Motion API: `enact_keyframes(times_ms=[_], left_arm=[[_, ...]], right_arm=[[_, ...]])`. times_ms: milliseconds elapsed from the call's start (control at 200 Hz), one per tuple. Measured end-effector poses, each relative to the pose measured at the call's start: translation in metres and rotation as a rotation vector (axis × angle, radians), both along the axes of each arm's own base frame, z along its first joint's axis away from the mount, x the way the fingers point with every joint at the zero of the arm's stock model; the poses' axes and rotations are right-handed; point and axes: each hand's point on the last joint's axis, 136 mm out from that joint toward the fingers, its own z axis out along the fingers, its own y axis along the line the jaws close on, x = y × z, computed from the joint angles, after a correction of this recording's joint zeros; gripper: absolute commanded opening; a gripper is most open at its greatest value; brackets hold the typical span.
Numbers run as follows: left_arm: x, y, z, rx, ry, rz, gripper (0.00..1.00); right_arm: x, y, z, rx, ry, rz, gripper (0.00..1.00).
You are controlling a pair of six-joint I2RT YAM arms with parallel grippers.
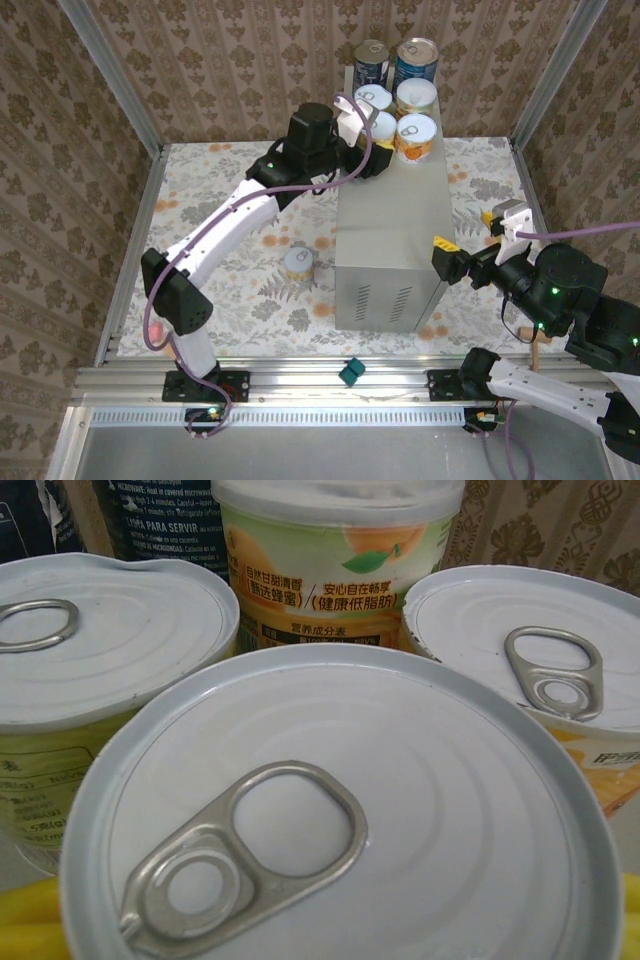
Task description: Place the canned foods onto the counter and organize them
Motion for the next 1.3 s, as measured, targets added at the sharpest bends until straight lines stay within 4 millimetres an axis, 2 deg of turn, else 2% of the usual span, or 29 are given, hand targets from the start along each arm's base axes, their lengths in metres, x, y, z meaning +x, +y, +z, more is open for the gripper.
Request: enact_keyframes(times_ms=[1300], left_arm=[[0.0022, -0.0015, -0.0008, 0.005, 0.003, 0.003, 0.79]], right_arm=[[-0.0039, -0.0081, -0.009, 0.022, 0.005, -0.018, 1.0]])
